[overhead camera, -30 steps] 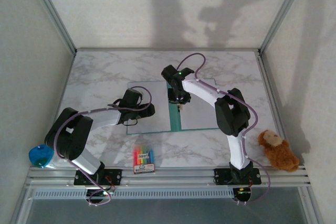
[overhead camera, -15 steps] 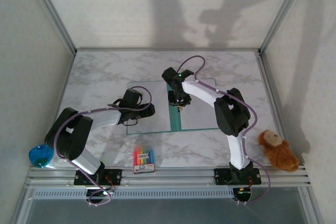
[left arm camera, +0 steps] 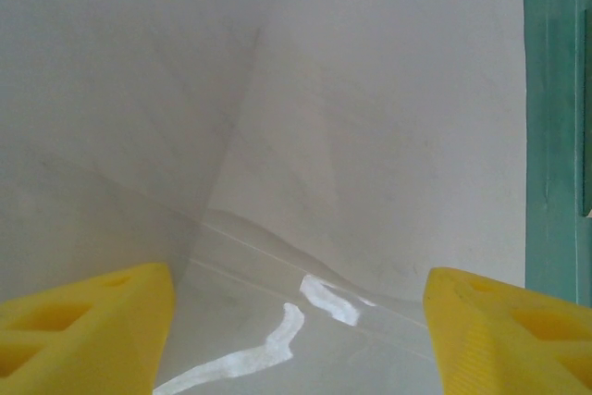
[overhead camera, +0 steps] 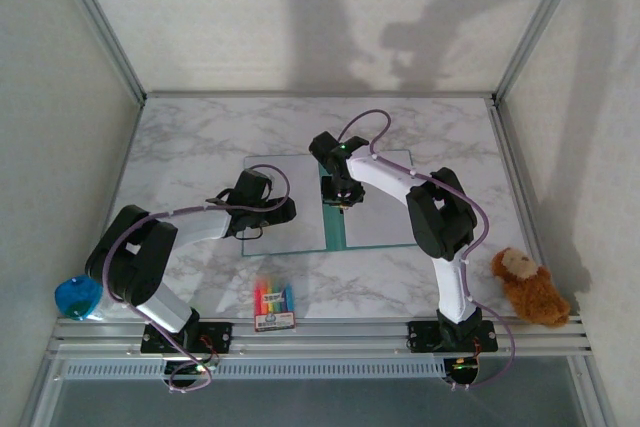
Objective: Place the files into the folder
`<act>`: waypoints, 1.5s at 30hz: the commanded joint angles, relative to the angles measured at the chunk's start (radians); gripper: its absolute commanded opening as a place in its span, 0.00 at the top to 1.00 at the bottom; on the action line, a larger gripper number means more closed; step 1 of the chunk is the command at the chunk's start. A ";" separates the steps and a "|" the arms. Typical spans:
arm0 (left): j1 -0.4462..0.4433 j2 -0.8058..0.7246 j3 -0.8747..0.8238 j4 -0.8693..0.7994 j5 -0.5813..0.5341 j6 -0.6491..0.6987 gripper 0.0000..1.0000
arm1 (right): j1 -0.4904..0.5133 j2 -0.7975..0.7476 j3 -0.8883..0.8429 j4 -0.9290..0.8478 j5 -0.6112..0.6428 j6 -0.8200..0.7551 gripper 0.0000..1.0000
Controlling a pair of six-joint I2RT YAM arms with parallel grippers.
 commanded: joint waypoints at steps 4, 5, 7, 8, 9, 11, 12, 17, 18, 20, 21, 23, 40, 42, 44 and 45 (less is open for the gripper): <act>-0.012 0.027 -0.025 -0.042 -0.009 -0.013 0.27 | -0.004 0.016 -0.038 -0.036 0.042 0.003 0.91; -0.012 0.026 -0.025 -0.041 -0.012 -0.013 0.27 | -0.004 0.017 -0.039 -0.036 0.047 0.002 0.91; -0.012 0.028 -0.025 -0.043 -0.014 -0.014 0.27 | -0.004 0.018 -0.039 -0.037 0.052 0.001 0.91; -0.012 0.029 -0.025 -0.043 -0.014 -0.013 0.27 | -0.004 0.019 -0.039 -0.039 0.058 0.000 0.91; -0.013 0.030 -0.026 -0.044 -0.014 -0.013 0.27 | -0.004 0.020 -0.042 -0.039 0.061 -0.001 0.92; -0.013 0.032 -0.024 -0.045 -0.016 -0.012 0.27 | -0.004 0.022 -0.045 -0.040 0.066 -0.001 0.92; -0.014 0.034 -0.024 -0.044 -0.016 -0.012 0.27 | -0.004 0.023 -0.045 -0.039 0.069 -0.003 0.92; -0.015 0.039 -0.022 -0.047 -0.020 -0.010 0.27 | -0.004 0.027 -0.051 -0.039 0.082 -0.005 0.92; -0.015 0.040 -0.023 -0.048 -0.020 -0.009 0.27 | -0.004 0.030 -0.052 -0.039 0.086 -0.004 0.92; -0.014 0.041 -0.022 -0.049 -0.021 -0.009 0.27 | -0.004 0.034 -0.054 -0.038 0.087 -0.005 0.92; -0.014 0.041 -0.022 -0.049 -0.022 -0.008 0.27 | -0.004 0.037 -0.056 -0.036 0.088 -0.006 0.92; -0.014 0.042 -0.021 -0.052 -0.023 -0.007 0.27 | -0.004 0.043 -0.056 -0.037 0.088 -0.006 0.92; -0.014 0.048 -0.018 -0.059 -0.027 -0.001 0.27 | -0.002 0.082 -0.073 -0.031 0.114 -0.010 0.93; -0.015 0.049 -0.019 -0.058 -0.026 -0.001 0.27 | -0.002 0.084 -0.076 -0.030 0.118 -0.009 0.93; -0.014 0.050 -0.019 -0.057 -0.026 -0.001 0.27 | -0.002 0.085 -0.076 -0.032 0.126 -0.010 0.93; -0.015 0.051 -0.019 -0.056 -0.026 -0.002 0.27 | -0.002 0.087 -0.076 -0.032 0.130 -0.009 0.93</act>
